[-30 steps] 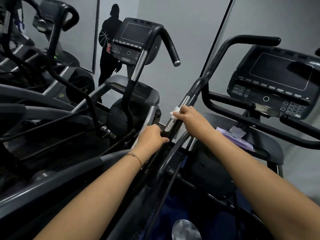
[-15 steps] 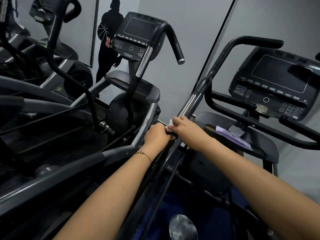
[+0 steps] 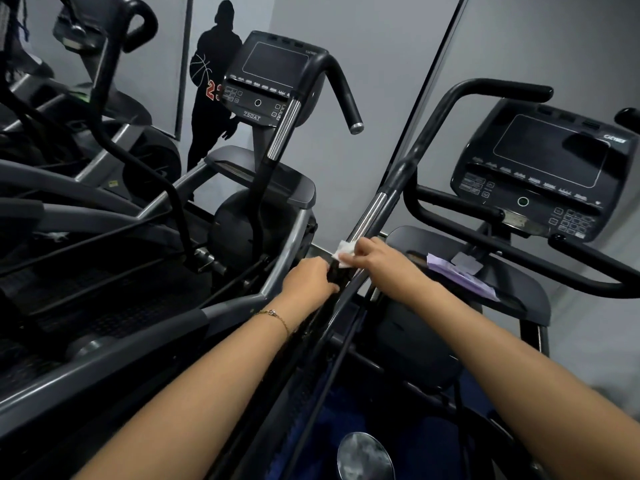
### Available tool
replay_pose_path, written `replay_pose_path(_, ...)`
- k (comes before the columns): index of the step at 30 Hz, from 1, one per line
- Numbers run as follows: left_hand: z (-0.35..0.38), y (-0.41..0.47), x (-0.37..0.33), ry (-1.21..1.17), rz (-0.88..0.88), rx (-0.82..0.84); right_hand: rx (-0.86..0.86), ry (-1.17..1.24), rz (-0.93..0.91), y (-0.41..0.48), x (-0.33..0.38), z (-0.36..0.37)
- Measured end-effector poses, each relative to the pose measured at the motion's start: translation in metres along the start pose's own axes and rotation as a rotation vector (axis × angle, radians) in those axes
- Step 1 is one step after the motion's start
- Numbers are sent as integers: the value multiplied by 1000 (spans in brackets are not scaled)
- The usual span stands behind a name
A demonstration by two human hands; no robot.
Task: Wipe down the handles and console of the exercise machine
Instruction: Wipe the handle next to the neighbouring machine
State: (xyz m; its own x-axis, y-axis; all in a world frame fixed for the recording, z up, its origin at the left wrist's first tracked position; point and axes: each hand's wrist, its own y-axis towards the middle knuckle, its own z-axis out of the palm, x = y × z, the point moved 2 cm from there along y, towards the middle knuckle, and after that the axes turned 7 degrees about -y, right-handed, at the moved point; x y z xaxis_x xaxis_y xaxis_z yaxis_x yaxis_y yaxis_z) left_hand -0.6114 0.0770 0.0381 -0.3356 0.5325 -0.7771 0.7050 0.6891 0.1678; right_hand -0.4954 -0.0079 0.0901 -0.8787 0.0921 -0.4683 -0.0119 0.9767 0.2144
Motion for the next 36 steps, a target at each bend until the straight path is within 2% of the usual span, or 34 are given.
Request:
replay_pose_path(4, -6, -13, 21, 82, -23, 94, -183, 37, 205, 8, -1, 1)
replay_pose_path(10, -6, -26, 37, 91, -42, 107, -194, 123, 40, -27, 43, 28)
replay_pose_path(12, -7, -27, 37, 82, -42, 112, -210, 113, 93, -22, 36, 28)
replay_pose_path(15, -7, -28, 38, 52, -47, 97, -242, 237, 240, -24, 53, 33)
replay_pose_path(19, -5, -31, 38, 30, -46, 61, -227, 200, 54, -36, 65, 40)
replay_pose_path(22, -3, -34, 38, -1, -53, 46, -267, 277, 266, -27, 55, 36)
replay_pose_path(23, -2, -35, 39, -12, -61, 41, -261, 275, 271, -29, 62, 36)
replay_pose_path(27, 1, -35, 45, -17, -66, 48, -206, 212, -25, -45, 79, 44)
replay_pose_path(28, 2, -35, 45, -23, -71, 52, -212, 194, -37, -43, 72, 41)
replay_pose_path(29, 2, -35, 45, -35, -76, 59, -213, 206, 8, -38, 65, 40)
replay_pose_path(31, 0, -35, 44, -56, -77, 80, -260, 332, 277, -27, 55, 37)
replay_pose_path(32, -2, -35, 44, -61, -75, 95, -253, 374, 355, -25, 59, 37)
replay_pose_path(33, -2, -36, 46, -54, -75, 117, -255, 350, 321, -25, 69, 38)
replay_pose_path(36, -5, -41, 53, 18, -100, 177, -174, 276, 37, -46, 94, 48)
